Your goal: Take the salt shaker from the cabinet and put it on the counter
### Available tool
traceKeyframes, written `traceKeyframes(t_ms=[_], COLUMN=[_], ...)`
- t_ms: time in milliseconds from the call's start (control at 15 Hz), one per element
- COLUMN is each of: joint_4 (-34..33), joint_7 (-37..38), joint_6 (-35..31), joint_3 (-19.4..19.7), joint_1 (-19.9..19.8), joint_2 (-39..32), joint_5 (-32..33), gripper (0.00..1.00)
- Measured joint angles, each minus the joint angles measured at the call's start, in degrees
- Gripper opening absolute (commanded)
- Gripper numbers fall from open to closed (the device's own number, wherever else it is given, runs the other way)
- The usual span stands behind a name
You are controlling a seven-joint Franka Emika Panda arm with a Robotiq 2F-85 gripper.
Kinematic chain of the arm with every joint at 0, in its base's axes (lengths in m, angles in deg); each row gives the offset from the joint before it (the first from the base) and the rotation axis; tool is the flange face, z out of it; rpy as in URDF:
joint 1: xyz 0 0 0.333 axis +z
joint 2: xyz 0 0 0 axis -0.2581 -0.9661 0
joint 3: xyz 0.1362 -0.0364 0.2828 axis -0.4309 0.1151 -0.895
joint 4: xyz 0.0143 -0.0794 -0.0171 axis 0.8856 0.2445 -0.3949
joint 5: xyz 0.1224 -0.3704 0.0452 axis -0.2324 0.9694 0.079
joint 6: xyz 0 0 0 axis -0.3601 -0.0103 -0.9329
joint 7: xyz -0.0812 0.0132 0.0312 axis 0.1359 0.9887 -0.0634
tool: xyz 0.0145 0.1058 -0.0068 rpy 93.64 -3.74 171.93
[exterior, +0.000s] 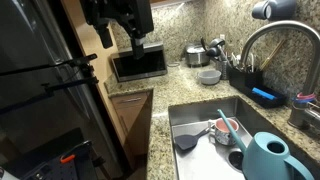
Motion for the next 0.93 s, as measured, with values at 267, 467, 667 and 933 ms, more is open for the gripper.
traceKeyframes(t_ms=[267,467,667,933], joint_4=[0.33,3.02,7.33,13.00], joint_7=[-0.10,-2.53,-4.95,-9.26], joint_6=[0.00,-0.08,-0.09,-0.53], joint_3=[-1.21,-3.56,-5.76,-7.55], joint_1=[-1.10,-2.66,-3.31,-3.35], joint_2=[0.16,2.77,7.93,17.24], joint_5=[0.00,0.36,0.71,1.26], gripper=[1.00,1.00,1.00,1.00])
